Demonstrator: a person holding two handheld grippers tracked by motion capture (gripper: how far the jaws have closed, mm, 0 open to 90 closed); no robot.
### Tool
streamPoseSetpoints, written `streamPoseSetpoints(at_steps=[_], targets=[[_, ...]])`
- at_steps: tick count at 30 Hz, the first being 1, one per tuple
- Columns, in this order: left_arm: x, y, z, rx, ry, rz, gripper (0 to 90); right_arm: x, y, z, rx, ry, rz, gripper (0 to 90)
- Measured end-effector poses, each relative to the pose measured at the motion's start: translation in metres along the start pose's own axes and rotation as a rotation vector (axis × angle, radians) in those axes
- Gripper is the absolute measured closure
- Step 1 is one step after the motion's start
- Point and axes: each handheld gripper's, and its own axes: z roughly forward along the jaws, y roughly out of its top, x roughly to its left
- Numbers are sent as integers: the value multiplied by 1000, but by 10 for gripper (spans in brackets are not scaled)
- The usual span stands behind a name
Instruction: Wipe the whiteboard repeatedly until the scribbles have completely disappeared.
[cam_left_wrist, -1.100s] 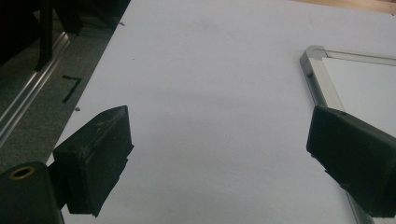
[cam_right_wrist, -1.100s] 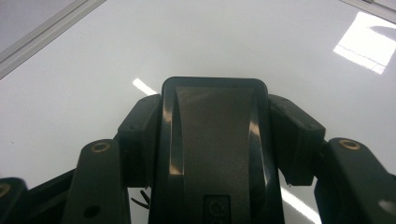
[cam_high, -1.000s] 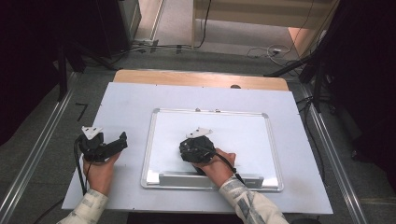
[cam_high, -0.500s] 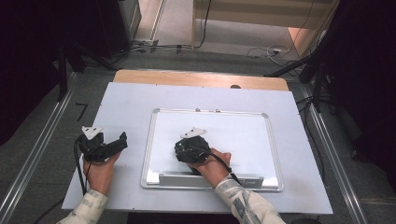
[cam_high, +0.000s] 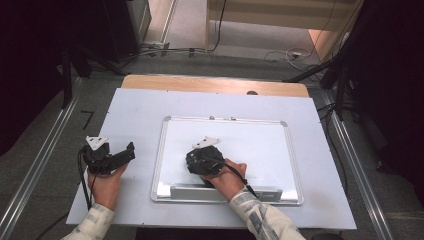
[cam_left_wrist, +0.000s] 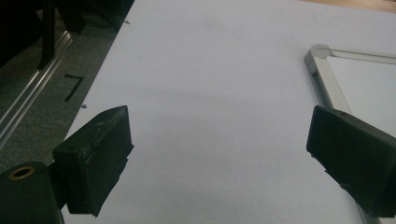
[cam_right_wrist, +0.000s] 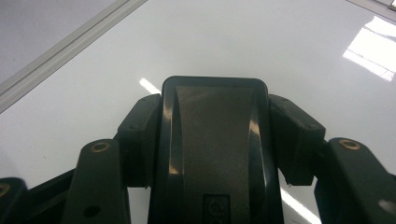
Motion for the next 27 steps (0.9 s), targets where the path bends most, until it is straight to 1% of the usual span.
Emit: streamPoseSetpoints(at_steps=[6,9,17,19,20,23,27], targets=[[2,-1,-1,-2,4,-4,73,-7,-4,-5,4,-6,4,385],[2,-1,-2,-1,7,-1,73,-12,-8,-8,4,-10,13,385],[1,0,-1,3,6,4,73,-30,-18,-18,6,-33,39,385],[1,0,-1,-1,6,-3,73,-35,-20,-20,7,-39,38,385],[1,0,-1,-1,6,-3,73,-37,-21,-21,7,-42,46,385],[1,0,-1,1,6,-3,73,-46,-24,-24,9,-54,50,385],[1,0,-1,2,6,-1,73,-55,-28,-28,12,-68,68,385]])
